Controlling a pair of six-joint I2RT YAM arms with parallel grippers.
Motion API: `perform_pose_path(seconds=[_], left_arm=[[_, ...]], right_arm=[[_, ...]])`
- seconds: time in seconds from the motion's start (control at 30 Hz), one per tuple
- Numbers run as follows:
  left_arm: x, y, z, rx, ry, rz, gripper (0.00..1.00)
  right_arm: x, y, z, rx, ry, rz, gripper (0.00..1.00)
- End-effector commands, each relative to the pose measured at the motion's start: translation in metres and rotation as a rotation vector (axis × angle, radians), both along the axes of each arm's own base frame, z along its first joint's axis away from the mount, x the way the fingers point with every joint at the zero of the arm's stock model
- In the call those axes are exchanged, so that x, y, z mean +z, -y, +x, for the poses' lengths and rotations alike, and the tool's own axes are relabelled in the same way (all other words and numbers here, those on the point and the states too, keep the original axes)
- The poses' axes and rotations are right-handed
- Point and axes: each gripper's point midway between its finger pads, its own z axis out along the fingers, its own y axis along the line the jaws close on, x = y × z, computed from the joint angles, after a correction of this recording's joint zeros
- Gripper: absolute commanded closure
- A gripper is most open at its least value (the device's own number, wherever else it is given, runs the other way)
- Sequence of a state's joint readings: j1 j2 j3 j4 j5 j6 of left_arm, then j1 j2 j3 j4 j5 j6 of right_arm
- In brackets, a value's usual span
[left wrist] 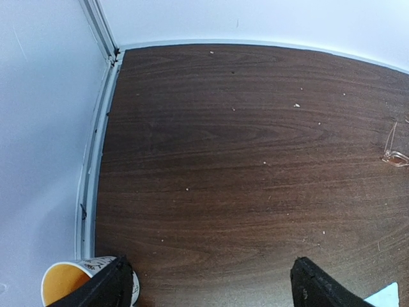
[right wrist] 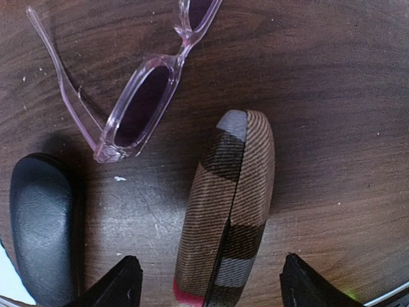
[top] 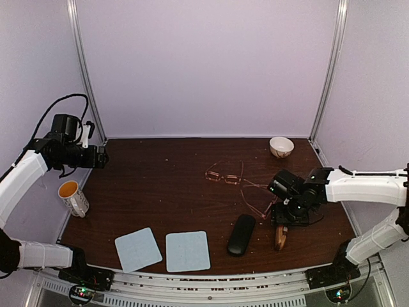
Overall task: Organize the sunglasses
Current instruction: Pick up the sunglasses case from the corner of the board.
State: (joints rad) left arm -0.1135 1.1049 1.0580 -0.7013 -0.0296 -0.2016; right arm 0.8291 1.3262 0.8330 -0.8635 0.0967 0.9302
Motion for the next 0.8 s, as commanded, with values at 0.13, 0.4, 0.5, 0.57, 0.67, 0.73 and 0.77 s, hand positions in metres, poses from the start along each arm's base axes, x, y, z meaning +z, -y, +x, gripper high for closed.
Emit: perform_pose_path(seconds=[0.13,0.4,0.5,0.57,0.67,0.73,0.77], left_arm=[[0.006,0.0,0.002,-0.006,0.03,0.018,0.12],[0.005,-0.001,0.0,-0.005,0.03,0.02,0.12],[0.004,0.0,0.001,-0.008,0.026,0.017,0.12],[0.004,0.001,0.002,-0.014,0.024,0.015,0.12],[0.004,0.002,0.001,-0.018,0.024,0.013,0.12],[0.004,0.003,0.002,-0.024,0.024,0.009,0.12],[0.005,0.004,0.002,-0.026,0.026,0.008,0.12]], right_arm=[[-0.015,0.007,-0.001,-0.022,-0.007,-0.064,0.36],[-0.02,0.007,-0.002,-0.011,-0.015,-0.073,0.65],[-0.01,0.011,0.0,-0.017,0.01,-0.072,0.73],[0.001,0.014,0.002,-0.022,0.039,-0.077,0.74],[0.024,0.018,0.008,-0.02,0.098,-0.075,0.74],[0.041,0.019,0.014,-0.01,0.144,-0.054,0.75],[0.051,0.019,0.018,-0.004,0.171,-0.039,0.75]])
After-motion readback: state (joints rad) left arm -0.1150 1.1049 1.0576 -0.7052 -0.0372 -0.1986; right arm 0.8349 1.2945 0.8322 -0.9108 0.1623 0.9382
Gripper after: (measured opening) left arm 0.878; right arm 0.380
